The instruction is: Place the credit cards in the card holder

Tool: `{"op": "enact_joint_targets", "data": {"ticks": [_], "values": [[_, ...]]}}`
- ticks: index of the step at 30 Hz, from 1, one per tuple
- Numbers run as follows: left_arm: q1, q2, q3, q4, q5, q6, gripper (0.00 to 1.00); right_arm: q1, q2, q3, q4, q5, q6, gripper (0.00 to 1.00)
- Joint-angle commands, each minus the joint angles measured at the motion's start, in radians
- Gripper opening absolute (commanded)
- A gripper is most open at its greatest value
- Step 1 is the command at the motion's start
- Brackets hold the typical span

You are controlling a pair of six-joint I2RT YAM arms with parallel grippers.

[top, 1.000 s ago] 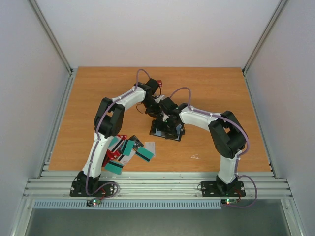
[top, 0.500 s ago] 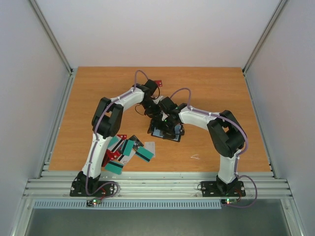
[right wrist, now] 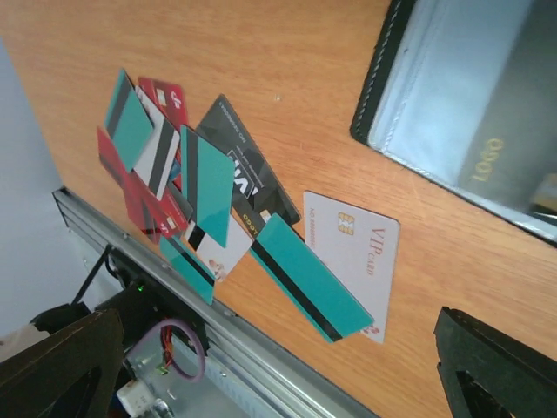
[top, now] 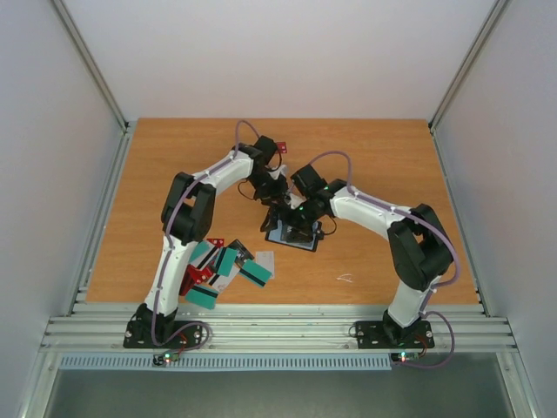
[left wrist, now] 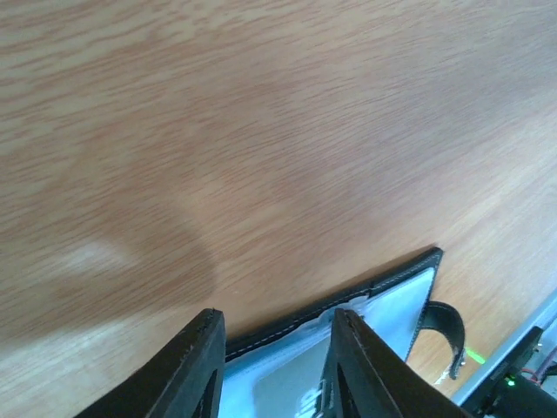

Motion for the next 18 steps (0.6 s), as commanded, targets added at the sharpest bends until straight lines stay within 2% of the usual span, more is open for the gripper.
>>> {"op": "enact_joint_targets", "data": {"ticks": [1,4,9,12,18], "values": [[0.014,-0.068,0.014,-0.052,-0.064,0.009,0.38,-0.060,-0.049,0.021,-0.139,0.050,-0.086,0.99],[0.014,-0.124,-0.034,-0.083,-0.179,0.046,0.38,-0.076,-0.032,0.060,-0.224,0.155,-0.123,0.98],[0.016,-0.191,-0.142,-0.118,-0.306,0.089,0.37,-0.077,0.032,0.115,-0.271,0.211,-0.153,0.98],[0.016,-0.223,-0.219,-0.106,-0.325,0.093,0.37,-0.077,0.066,0.131,-0.282,0.237,-0.159,0.98],[0.016,-0.235,-0.315,-0.063,-0.258,0.093,0.36,-0.075,0.122,0.141,-0.254,0.221,-0.159,0.98]]}}
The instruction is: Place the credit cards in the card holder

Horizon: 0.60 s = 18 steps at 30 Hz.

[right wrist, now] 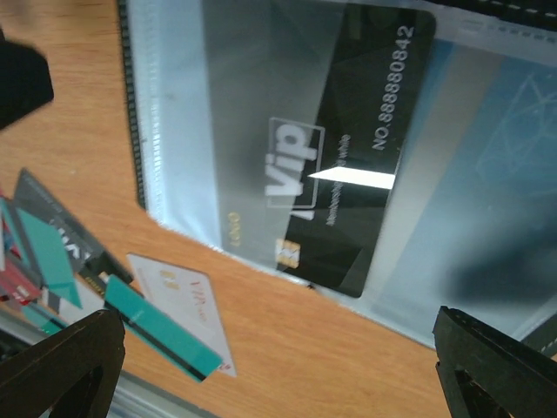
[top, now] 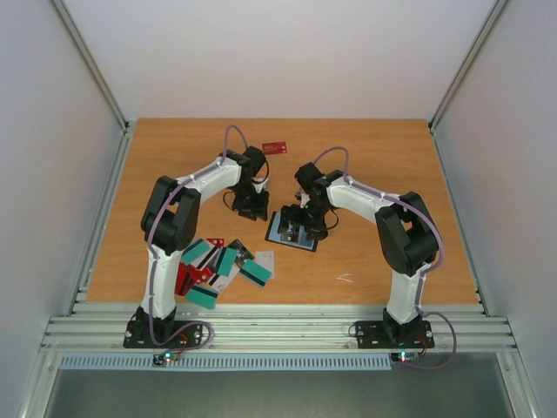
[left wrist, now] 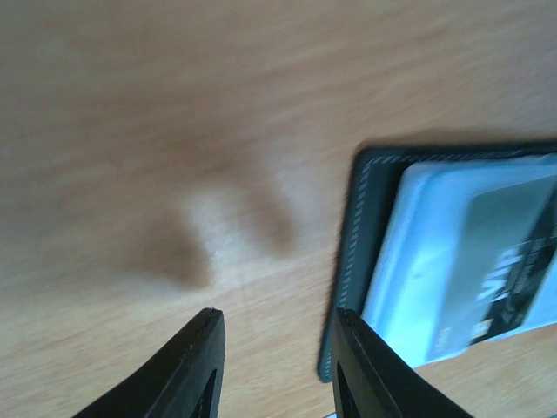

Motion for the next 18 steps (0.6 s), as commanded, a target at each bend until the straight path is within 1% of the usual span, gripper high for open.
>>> {"op": "enact_joint_targets", "data": {"ticks": [1,4,18], "values": [[0.005,-0.016,-0.068,0.027,0.030,0.020,0.36,0.006,0.040,0.037,-0.003,0.011,-0.023,0.98],[0.005,-0.014,-0.092,0.046,0.069,0.013,0.36,0.005,0.054,0.046,0.009,0.000,-0.020,0.98],[0.001,-0.005,-0.140,0.089,0.152,-0.017,0.34,0.006,0.107,0.081,0.020,-0.025,-0.018,0.97]]}}
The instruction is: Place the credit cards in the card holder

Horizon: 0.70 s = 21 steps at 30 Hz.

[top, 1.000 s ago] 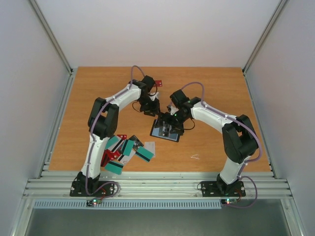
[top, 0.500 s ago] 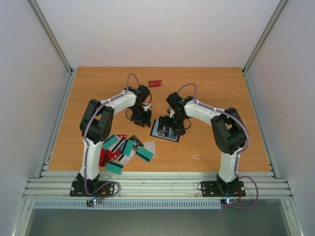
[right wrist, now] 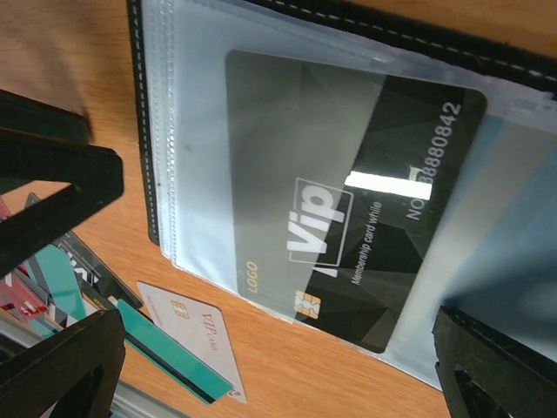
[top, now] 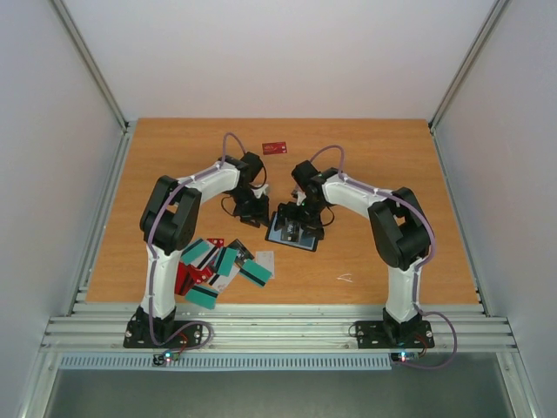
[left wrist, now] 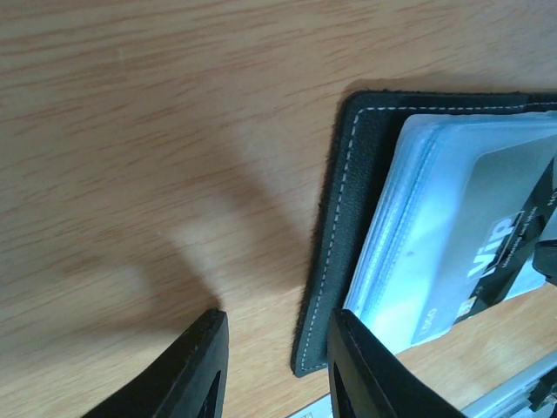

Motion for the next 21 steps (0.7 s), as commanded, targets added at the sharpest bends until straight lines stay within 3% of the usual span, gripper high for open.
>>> {"op": "enact_joint_targets", "data": {"ticks": [1,21], "values": [[-0.003,-0.004,-0.037,0.045,0.034,-0.010,0.34,0.008,0.025,0.027,0.012,-0.013,-0.008,0.97],[-0.016,-0.009,-0.096,0.092,0.075,-0.041,0.33,0.033,0.067,0.076,0.050,-0.071,0.025,0.97]]}}
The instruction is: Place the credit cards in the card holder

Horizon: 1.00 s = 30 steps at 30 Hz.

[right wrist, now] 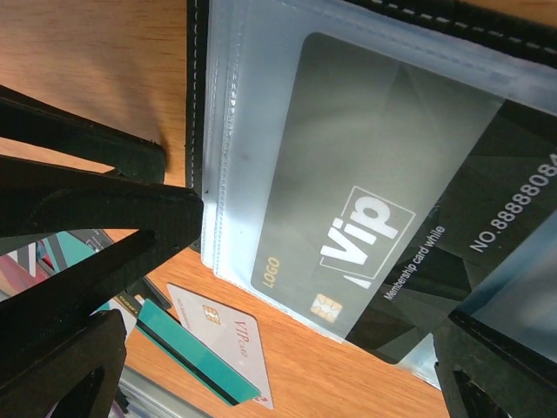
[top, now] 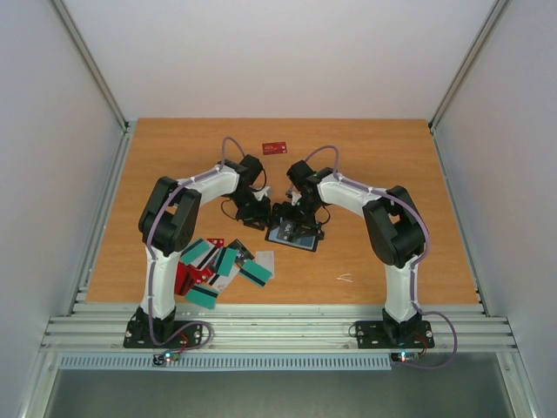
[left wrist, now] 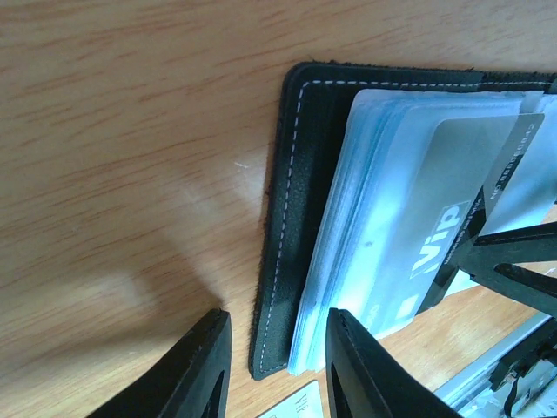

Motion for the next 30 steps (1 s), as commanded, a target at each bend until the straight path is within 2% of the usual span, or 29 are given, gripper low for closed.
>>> {"op": "enact_joint_targets", "data": {"ticks": [1,16,23,30], "values": [[-0.011,0.007,-0.039,0.022,-0.020,-0.011,0.33,0.014,0.030,0.039,0.032,-0.016,0.012,0.97],[-0.012,0.018,-0.029,0.013,-0.029,0.013,0.33,0.014,0.079,0.149,-0.063,-0.047,-0.093,0.97],[-0.011,-0.003,-0.026,0.006,-0.064,0.020,0.32,0.013,0.035,0.174,-0.192,0.086,-0.163,0.98],[-0.002,-0.006,0.012,-0.004,-0.095,0.015,0.32,0.010,0.091,0.247,-0.257,0.167,-0.175,0.99]]}}
